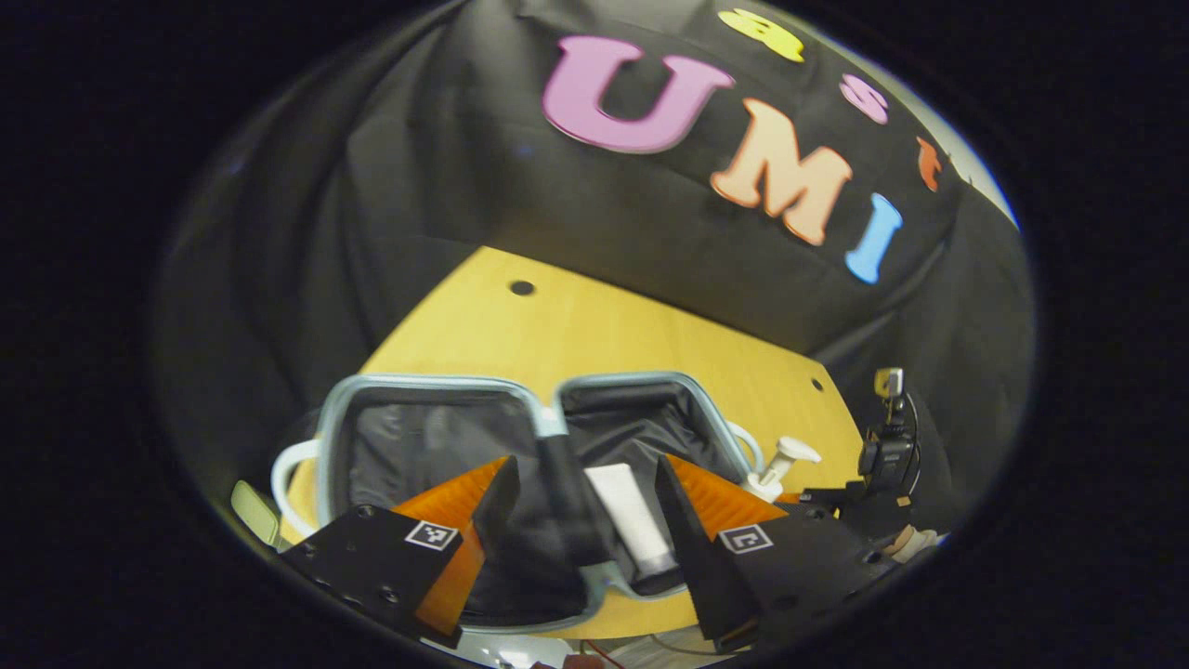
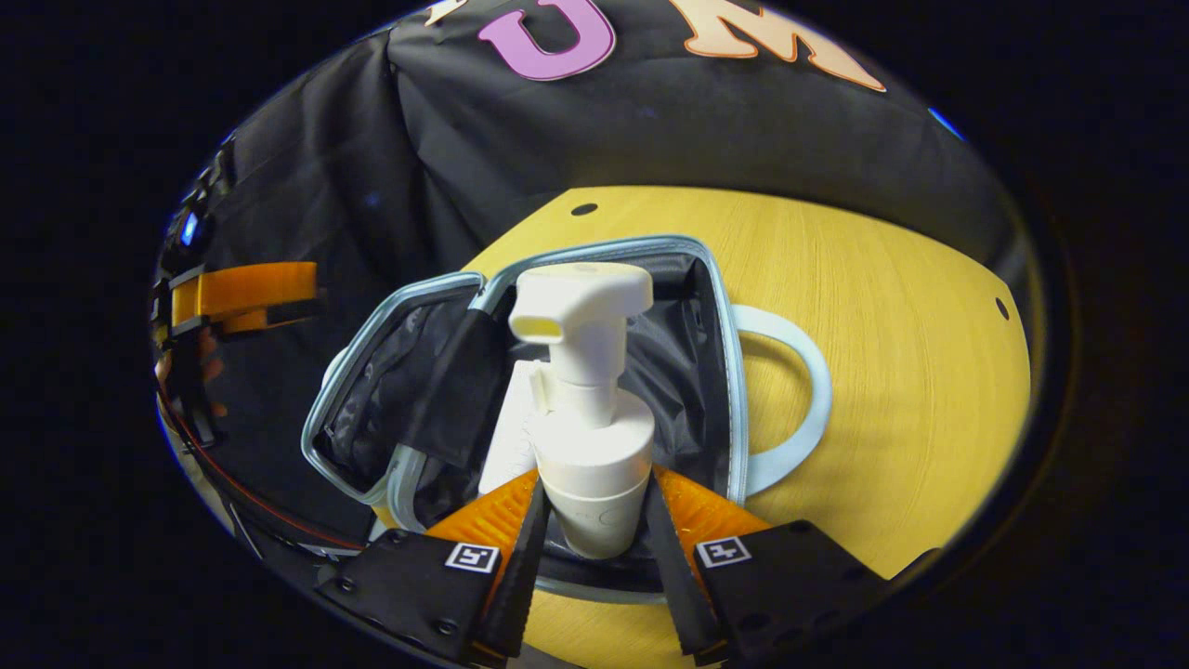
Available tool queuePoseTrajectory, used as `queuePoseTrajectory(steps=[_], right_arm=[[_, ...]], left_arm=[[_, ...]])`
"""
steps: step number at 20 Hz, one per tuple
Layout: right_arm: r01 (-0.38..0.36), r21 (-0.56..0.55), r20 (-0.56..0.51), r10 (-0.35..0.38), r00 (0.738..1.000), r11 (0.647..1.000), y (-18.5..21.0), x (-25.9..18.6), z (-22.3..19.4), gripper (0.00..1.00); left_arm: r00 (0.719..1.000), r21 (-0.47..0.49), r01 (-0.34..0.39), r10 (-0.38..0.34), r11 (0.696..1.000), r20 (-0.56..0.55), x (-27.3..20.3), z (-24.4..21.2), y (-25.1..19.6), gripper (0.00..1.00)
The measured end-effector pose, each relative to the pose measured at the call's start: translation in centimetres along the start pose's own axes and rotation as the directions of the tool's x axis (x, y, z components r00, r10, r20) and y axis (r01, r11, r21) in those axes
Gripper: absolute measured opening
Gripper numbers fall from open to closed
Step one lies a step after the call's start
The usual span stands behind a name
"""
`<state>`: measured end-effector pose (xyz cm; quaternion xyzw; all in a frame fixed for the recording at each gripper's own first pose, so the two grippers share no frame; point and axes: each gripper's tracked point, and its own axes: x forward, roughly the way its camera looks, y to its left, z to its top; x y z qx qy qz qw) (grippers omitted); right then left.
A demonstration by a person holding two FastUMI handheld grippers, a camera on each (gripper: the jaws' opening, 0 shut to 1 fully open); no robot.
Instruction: First open the suitcase, pack the skin care products into it, and then close the suitcase.
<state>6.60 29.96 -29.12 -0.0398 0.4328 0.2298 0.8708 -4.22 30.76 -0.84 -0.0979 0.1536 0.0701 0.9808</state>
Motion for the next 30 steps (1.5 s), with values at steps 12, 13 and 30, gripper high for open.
queuePoseTrajectory(steps=[12,13,30], right_arm=[[0.028,0.104,0.244,-0.053,0.968,0.994,-2.0,-6.4,5.3,0.94],[0.043,0.118,0.270,-0.074,0.960,0.992,-2.8,-7.7,5.8,0.98],[0.241,0.267,0.351,-0.327,0.878,0.933,-12.0,-18.6,3.4,0.98]], left_arm=[[0.940,-0.330,-0.336,0.334,0.882,-0.064,-3.6,-7.0,21.9,0.91],[0.936,-0.346,-0.349,0.342,0.871,-0.082,-3.3,-7.8,22.9,0.91],[0.990,-0.598,-0.140,0.114,0.789,-0.082,3.3,-10.3,22.9,0.00]])
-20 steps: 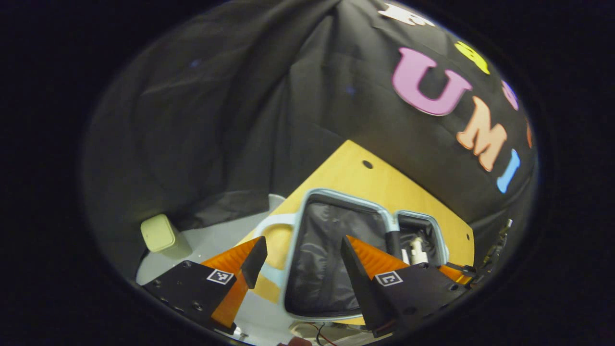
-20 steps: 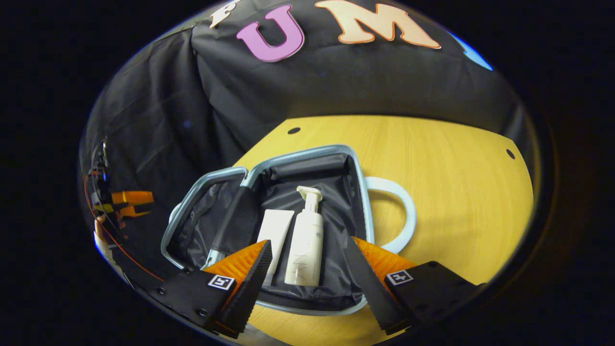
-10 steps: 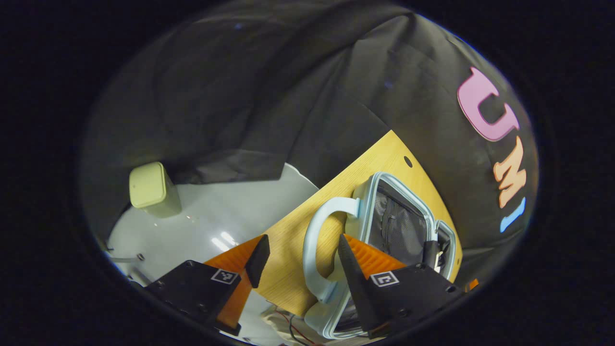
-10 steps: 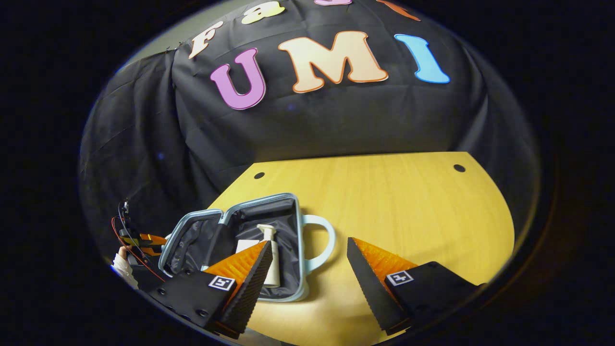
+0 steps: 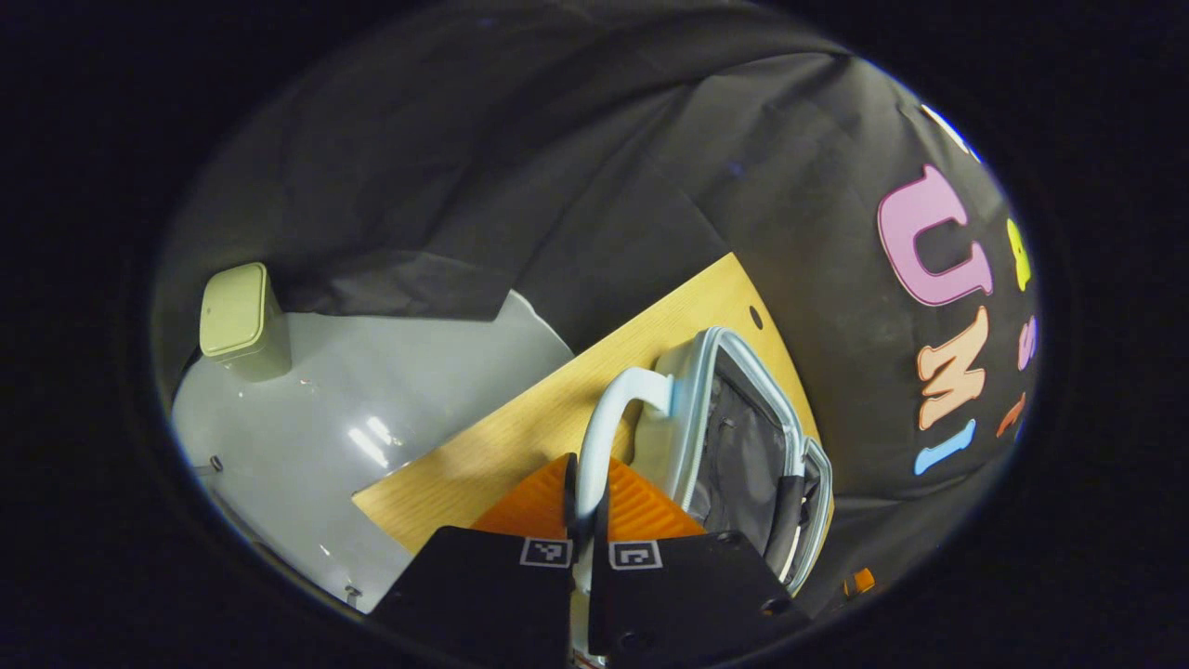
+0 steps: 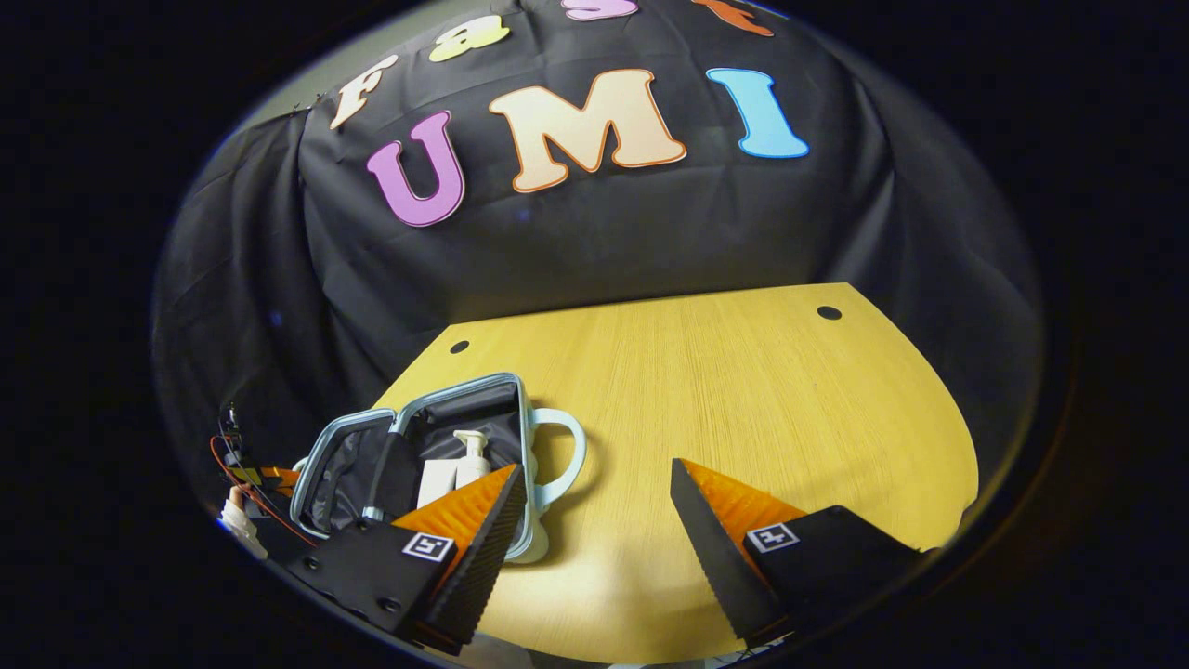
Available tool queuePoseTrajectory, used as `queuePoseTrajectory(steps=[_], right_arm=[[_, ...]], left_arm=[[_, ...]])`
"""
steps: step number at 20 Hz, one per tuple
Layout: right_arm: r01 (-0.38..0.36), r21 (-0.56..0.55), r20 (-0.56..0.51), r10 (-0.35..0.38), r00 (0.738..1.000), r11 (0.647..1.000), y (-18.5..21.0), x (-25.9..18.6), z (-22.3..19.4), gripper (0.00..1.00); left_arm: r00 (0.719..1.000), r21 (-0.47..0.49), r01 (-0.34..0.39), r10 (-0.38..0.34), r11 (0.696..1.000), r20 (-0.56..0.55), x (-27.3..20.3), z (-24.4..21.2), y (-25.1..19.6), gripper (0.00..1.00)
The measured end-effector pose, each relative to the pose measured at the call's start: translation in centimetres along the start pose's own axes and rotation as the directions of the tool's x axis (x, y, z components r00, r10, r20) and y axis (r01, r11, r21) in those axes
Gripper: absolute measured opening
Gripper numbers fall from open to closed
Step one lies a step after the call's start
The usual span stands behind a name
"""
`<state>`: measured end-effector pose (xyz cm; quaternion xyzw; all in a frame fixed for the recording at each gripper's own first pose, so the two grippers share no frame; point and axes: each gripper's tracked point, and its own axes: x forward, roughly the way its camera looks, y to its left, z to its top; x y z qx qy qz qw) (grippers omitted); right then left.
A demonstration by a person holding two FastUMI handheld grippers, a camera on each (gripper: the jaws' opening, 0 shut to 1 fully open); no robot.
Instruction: First open the suitcase, pack the skin care products into it, and then close the suitcase.
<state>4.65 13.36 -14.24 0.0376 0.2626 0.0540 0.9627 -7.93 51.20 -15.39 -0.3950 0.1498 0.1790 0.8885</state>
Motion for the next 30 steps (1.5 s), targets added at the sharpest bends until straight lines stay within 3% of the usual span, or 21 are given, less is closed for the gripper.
queuePoseTrajectory(steps=[4,9,11,16,20,23,27,29,30], right_arm=[[-0.007,-0.008,0.008,0.007,1.000,1.000,-0.4,-0.4,0.3,0.98],[-0.029,0.006,0.033,0.029,0.999,1.000,-0.5,-0.7,0.9,0.98],[-0.038,0.013,0.041,0.037,0.998,0.999,-0.7,-0.8,1.1,0.98],[-0.053,0.043,0.078,0.049,0.996,0.998,-2.1,-1.5,1.7,0.98],[-0.050,0.069,0.108,0.042,0.993,0.996,-3.9,-2.5,2.2,0.98],[-0.046,0.102,0.134,0.032,0.990,0.994,-5.5,-3.5,2.9,0.98],[-0.017,0.117,0.166,-0.003,0.986,0.993,-8.1,-4.9,3.8,0.98],[-0.010,0.127,0.177,-0.013,0.984,0.992,-8.9,-5.4,3.7,0.98],[0.000,0.130,0.174,-0.023,0.984,0.991,-9.4,-5.3,3.5,0.94]], left_arm=[[0.999,0.025,0.030,-0.031,0.999,0.042,-2.5,1.4,-2.6,0.00],[0.985,0.129,0.124,-0.138,0.984,0.105,-7.2,3.4,-9.9,0.00],[0.974,0.223,0.160,-0.192,0.961,0.125,-9.1,3.7,-14.3,0.00],[0.934,0.419,0.280,-0.346,0.864,0.089,-11.6,1.6,-27.2,0.00],[0.897,0.514,0.378,-0.442,0.770,0.003,-11.1,-3.5,-35.6,0.00],[0.864,0.525,0.463,-0.495,0.714,-0.089,-9.5,-8.4,-40.8,0.00],[0.837,0.517,0.532,-0.508,0.671,-0.202,-5.8,-15.3,-44.9,0.00],[0.837,0.496,0.543,-0.484,0.677,-0.256,-3.5,-18.6,-46.2,0.01],[0.841,0.492,0.540,-0.463,0.683,-0.281,-2.2,-20.5,-46.5,0.01]])
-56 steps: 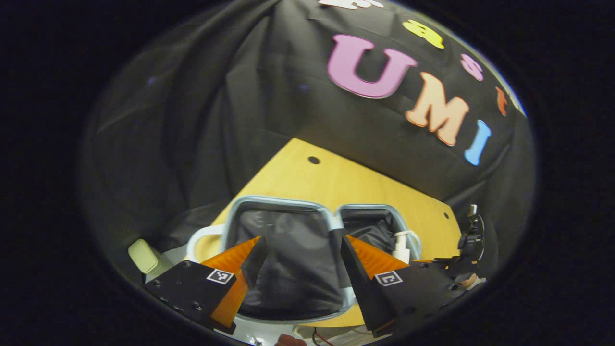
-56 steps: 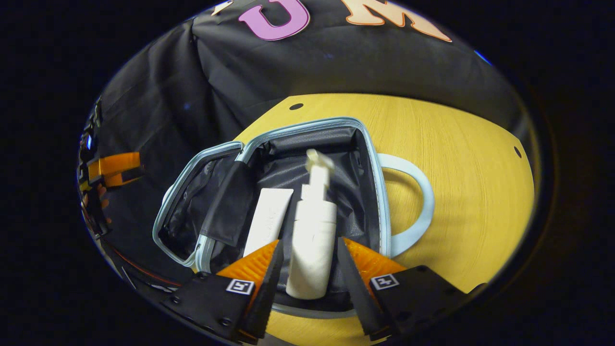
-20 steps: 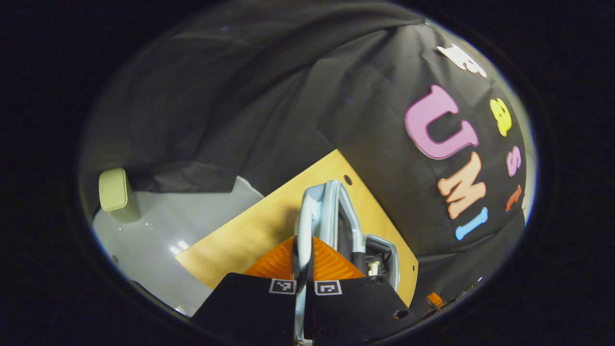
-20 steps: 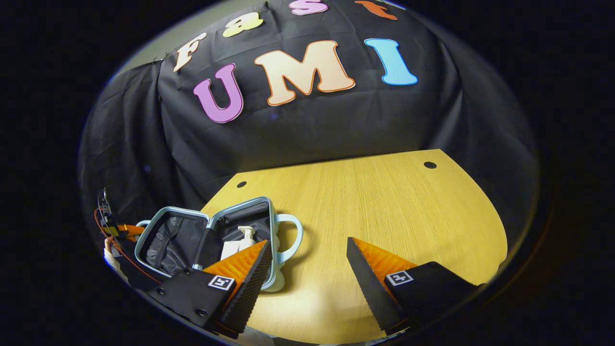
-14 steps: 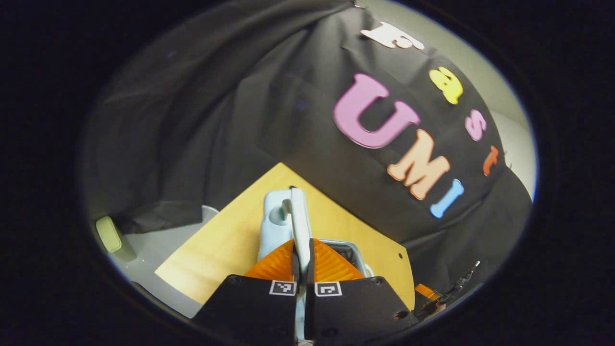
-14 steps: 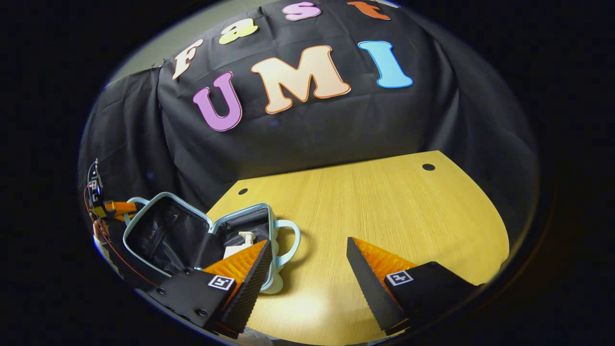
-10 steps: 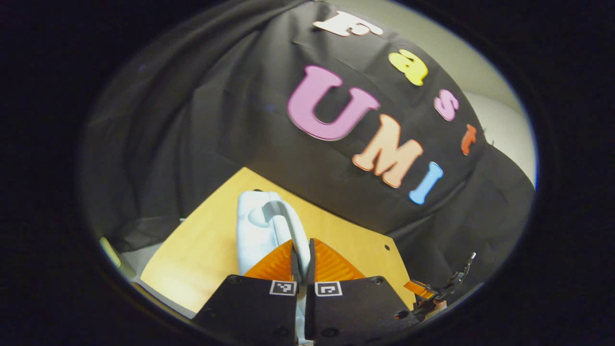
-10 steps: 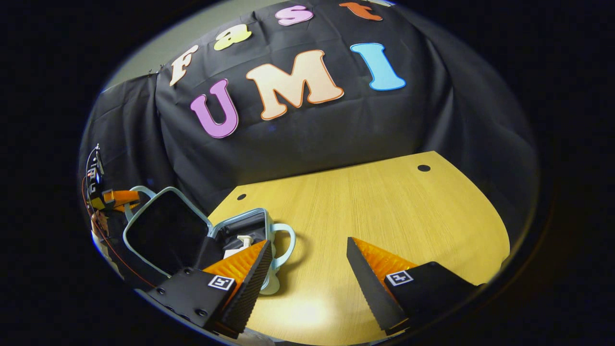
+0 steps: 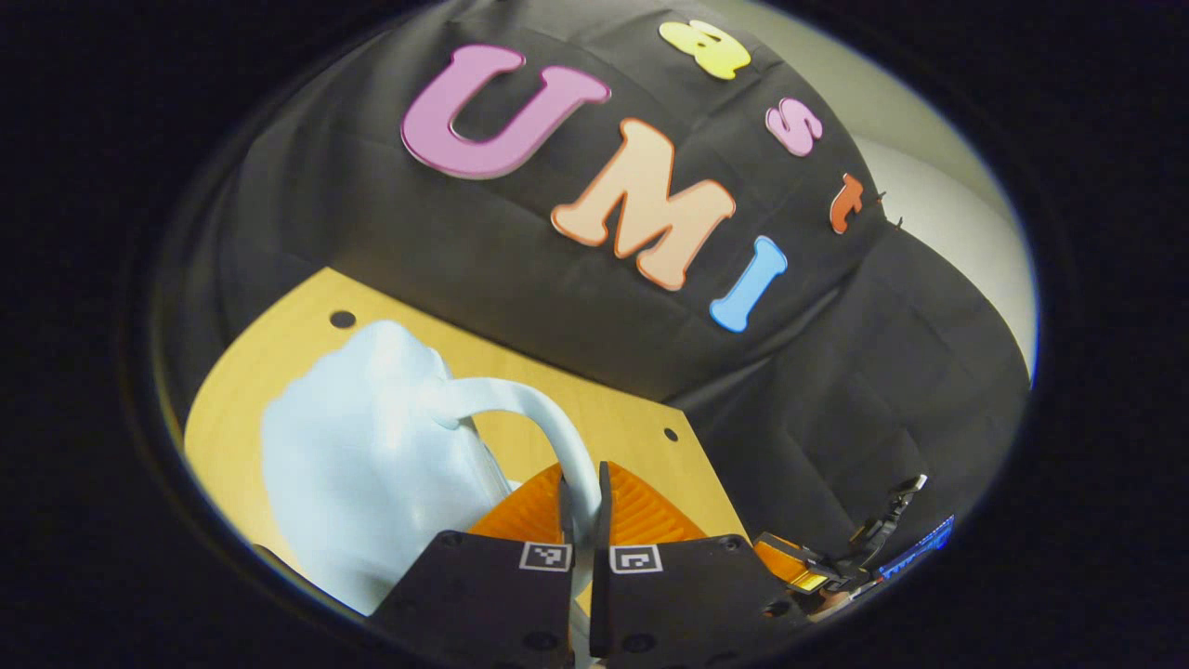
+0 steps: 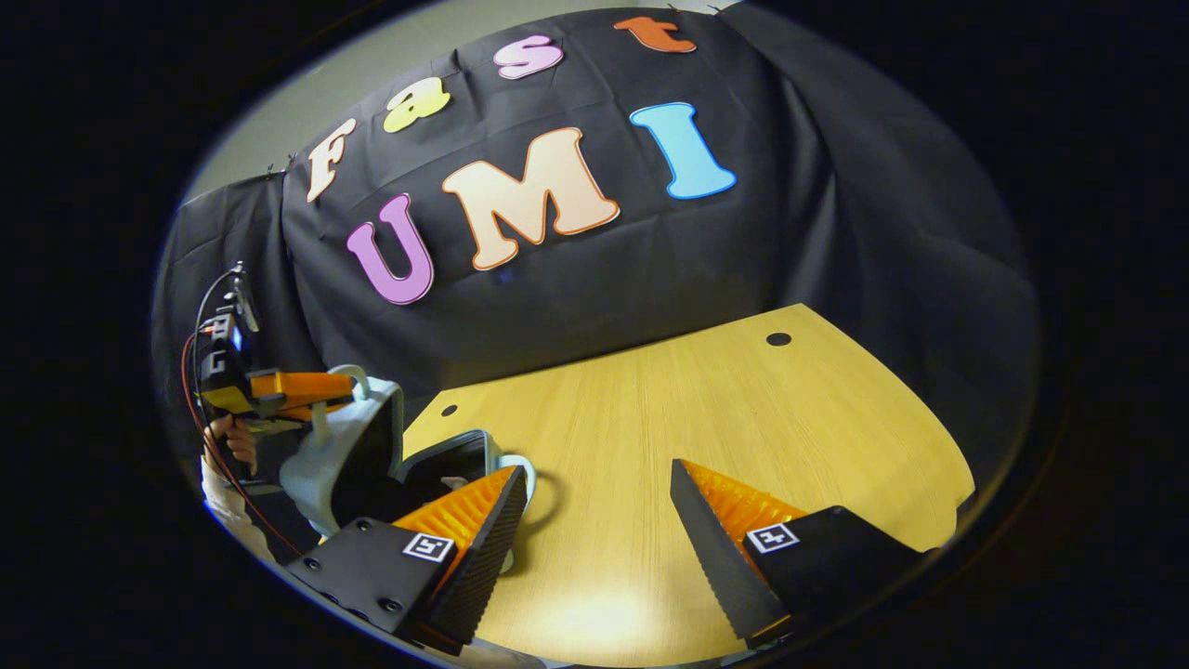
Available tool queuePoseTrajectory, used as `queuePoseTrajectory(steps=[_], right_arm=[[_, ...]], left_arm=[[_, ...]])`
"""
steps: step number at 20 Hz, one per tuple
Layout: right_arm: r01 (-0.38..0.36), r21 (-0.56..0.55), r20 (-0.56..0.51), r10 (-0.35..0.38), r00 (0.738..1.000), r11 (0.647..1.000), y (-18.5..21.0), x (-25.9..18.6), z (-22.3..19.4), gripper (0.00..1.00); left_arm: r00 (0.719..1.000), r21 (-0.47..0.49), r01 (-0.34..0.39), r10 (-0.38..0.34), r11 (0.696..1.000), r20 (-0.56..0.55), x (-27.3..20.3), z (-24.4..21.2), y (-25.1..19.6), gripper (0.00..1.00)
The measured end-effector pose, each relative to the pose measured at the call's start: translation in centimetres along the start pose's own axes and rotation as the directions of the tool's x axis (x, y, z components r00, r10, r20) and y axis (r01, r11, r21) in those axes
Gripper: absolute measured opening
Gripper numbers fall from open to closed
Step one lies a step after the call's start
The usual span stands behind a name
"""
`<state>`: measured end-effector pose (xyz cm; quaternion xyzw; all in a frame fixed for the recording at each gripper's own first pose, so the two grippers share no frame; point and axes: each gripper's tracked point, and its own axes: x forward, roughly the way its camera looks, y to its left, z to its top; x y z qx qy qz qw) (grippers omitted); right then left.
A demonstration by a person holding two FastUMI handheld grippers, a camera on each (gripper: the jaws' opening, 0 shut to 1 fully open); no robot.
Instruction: First open the suitcase, pack the skin care products into it, and then close the suitcase.
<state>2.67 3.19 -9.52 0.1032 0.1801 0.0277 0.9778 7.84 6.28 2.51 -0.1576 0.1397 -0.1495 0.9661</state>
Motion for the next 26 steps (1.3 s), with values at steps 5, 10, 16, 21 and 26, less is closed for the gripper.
queuePoseTrajectory(steps=[5,10,16,21,26], right_arm=[[0.019,0.009,0.014,-0.019,1.000,1.000,-1.1,-0.6,0.3,0.98],[0.035,-0.001,0.013,-0.035,0.999,0.999,-2.0,-1.7,0.2,0.98],[0.056,0.005,0.020,-0.056,0.998,0.998,-3.2,-2.5,0.6,0.98],[0.032,-0.002,0.051,-0.032,0.998,0.999,-2.7,-2.6,1.9,0.98],[-0.014,-0.007,0.096,0.015,0.995,1.000,-1.2,-2.5,3.9,0.98]], left_arm=[[0.977,0.090,-0.110,0.124,0.990,-0.175,6.4,-6.8,0.1,0.02],[0.899,0.257,-0.282,0.348,0.924,-0.266,9.9,-11.7,4.0,0.02],[0.876,0.315,-0.317,0.403,0.895,-0.264,11.1,-12.7,5.0,0.15],[0.916,0.341,-0.321,0.382,0.884,-0.126,9.7,-9.1,2.8,0.87],[0.942,0.379,-0.336,0.317,0.862,0.113,5.5,-3.0,-1.9,0.96]])
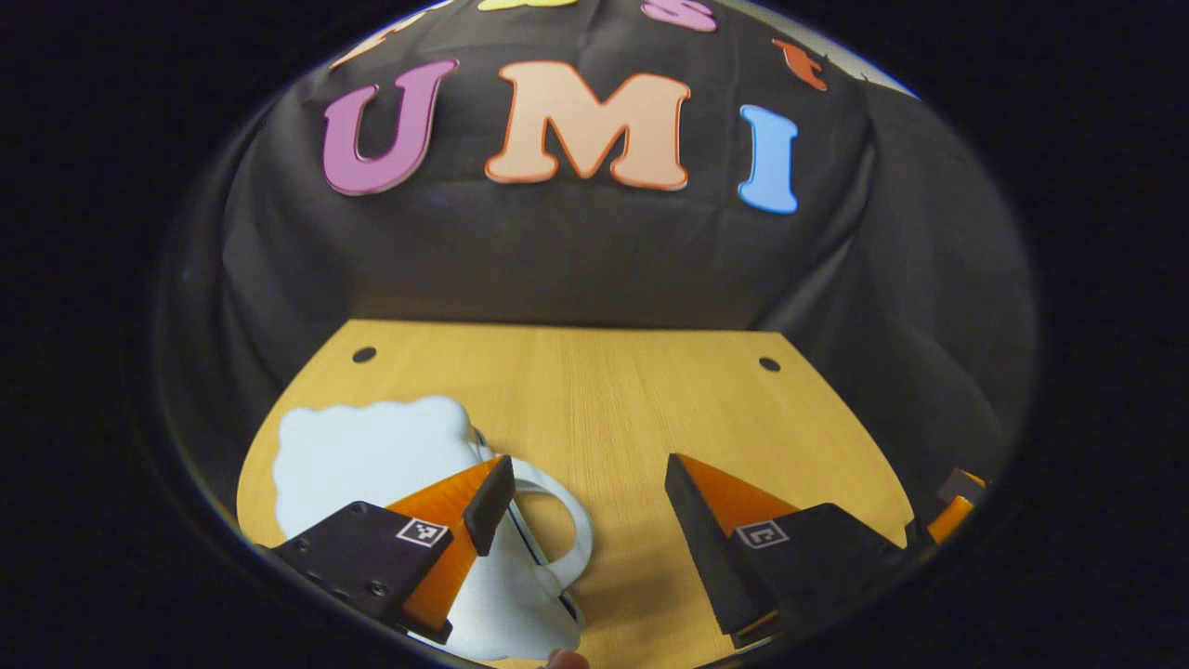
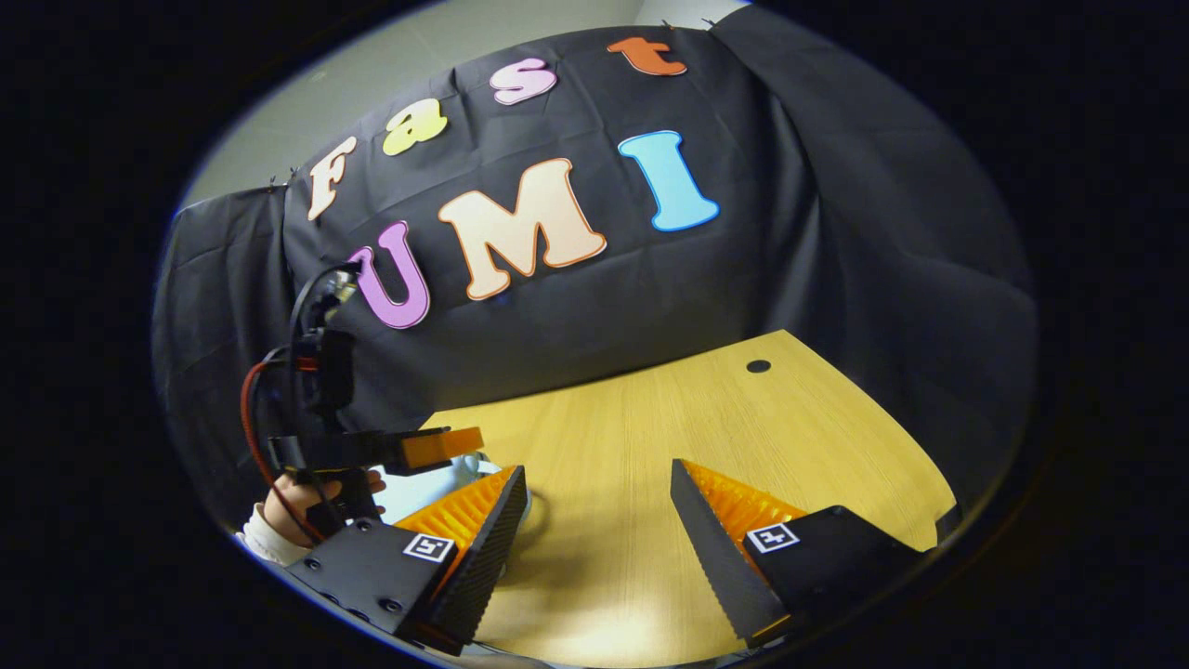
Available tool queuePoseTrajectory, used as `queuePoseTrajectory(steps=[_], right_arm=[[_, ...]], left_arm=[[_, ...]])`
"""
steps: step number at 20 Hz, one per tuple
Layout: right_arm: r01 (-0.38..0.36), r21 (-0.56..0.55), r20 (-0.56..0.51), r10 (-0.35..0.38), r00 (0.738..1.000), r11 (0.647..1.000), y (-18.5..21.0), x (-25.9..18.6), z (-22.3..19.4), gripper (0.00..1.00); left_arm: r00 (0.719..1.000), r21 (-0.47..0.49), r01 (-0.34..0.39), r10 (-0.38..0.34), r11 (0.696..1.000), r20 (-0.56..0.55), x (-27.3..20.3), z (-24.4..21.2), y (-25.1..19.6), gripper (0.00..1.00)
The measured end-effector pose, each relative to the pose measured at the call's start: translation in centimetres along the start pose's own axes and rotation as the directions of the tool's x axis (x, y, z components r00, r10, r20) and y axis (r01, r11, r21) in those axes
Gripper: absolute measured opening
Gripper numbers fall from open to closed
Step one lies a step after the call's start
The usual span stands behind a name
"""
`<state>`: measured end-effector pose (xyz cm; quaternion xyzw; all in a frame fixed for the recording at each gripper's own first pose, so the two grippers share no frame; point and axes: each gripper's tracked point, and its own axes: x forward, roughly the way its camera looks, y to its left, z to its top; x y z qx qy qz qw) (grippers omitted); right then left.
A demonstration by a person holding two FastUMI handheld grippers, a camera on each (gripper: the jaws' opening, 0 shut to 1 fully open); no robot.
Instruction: First open the suitcase, pack the skin care products into it, and then close the suitcase.
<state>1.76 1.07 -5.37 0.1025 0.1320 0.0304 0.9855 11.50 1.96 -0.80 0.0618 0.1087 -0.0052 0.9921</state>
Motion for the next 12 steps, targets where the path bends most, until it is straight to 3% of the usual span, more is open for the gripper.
queuePoseTrajectory(steps=[7,9,10,12], right_arm=[[-0.075,-0.023,0.100,0.077,0.992,0.997,2.7,-0.5,3.1,0.98],[-0.089,-0.025,0.116,0.091,0.989,0.996,3.3,-0.9,3.5,0.98],[-0.092,-0.029,0.121,0.095,0.988,0.995,3.5,-1.2,3.5,0.93],[-0.100,-0.032,0.119,0.103,0.987,0.994,3.9,-1.2,3.3,0.98]], left_arm=[[0.984,-0.046,-0.049,0.056,0.998,0.169,-7.4,2.8,1.7,0.95],[0.980,-0.044,-0.064,0.071,0.997,0.187,-8.3,2.5,2.0,0.95],[0.982,-0.024,-0.080,0.083,0.997,0.168,-8.6,2.0,2.2,0.95],[0.984,0.023,-0.113,0.109,0.993,0.142,-9.1,1.1,3.1,0.95]])
